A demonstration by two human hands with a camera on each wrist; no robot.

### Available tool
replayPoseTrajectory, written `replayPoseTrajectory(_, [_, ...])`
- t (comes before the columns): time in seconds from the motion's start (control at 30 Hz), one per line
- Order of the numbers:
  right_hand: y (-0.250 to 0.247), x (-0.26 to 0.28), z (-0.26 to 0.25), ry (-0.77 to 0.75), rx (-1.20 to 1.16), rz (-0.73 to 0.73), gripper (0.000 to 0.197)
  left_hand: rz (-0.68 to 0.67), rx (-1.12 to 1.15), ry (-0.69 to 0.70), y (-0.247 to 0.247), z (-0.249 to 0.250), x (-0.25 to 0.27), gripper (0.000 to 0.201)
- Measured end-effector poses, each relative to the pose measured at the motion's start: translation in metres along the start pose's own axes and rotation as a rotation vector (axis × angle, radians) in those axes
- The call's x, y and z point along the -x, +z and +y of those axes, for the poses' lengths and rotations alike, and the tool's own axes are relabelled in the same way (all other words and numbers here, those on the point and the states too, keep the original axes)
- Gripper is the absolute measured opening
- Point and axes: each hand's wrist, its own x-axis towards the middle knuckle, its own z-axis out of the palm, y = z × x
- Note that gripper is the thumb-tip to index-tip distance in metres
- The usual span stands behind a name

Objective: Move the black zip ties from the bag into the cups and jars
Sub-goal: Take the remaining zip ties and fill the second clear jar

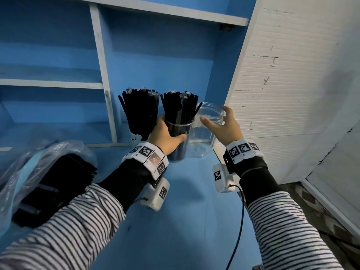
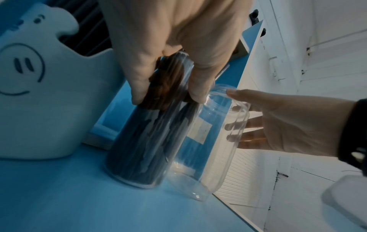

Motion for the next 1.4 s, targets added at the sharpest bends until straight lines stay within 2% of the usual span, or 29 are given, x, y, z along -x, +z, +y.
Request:
replayPoseTrajectory(0.2, [-0.005,0.007,0.006,0.008,-0.034,0.021,0.083,0.068,0.008,-0.015,0.009,0.001,-0.01,0.081])
replayPoseTrajectory(0.5, [-0.006,0.016,0.005,-0.002,-0.056,0.024,0.079,0.087,0.016,-0.038,0.013,0.004,-0.012,0.083])
replayPoseTrajectory(0.77, [-0.016,0.038,0.0,-0.003,-0.064,0.015,0.072,-0.023,-0.014,-0.056,-0.005,0.006,0.019,0.094])
replayPoseTrajectory(0.83, [-0.017,0.047,-0.002,-0.015,-0.071,0.02,0.072,-0.063,0.069,-0.028,-0.019,0.001,0.036,0.089])
replayPoseTrajectory(0.9, [-0.017,0.056,-0.004,-0.033,-0.068,0.027,0.073,-0.062,0.113,0.016,-0.039,-0.002,0.053,0.067])
replayPoseTrajectory(0.97, [-0.014,0.065,-0.007,-0.06,-0.057,0.02,0.075,-0.013,0.067,0.076,-0.066,-0.003,0.069,0.039])
replayPoseTrajectory(1.03, [-0.007,0.073,-0.01,-0.08,-0.053,0.002,0.081,0.027,-0.031,0.135,-0.097,-0.006,0.081,0.027])
replayPoseTrajectory(1.27, [0.026,0.1,-0.04,-0.154,-0.05,-0.085,0.087,0.151,-0.497,0.155,-0.2,-0.022,0.106,0.025])
replayPoseTrajectory(1.33, [0.036,0.104,-0.051,-0.181,-0.059,-0.108,0.083,0.105,-0.553,0.119,-0.219,-0.026,0.11,0.029])
replayPoseTrajectory(1.4, [0.045,0.107,-0.062,-0.208,-0.063,-0.127,0.078,-0.025,-0.613,0.068,-0.231,-0.033,0.114,0.04])
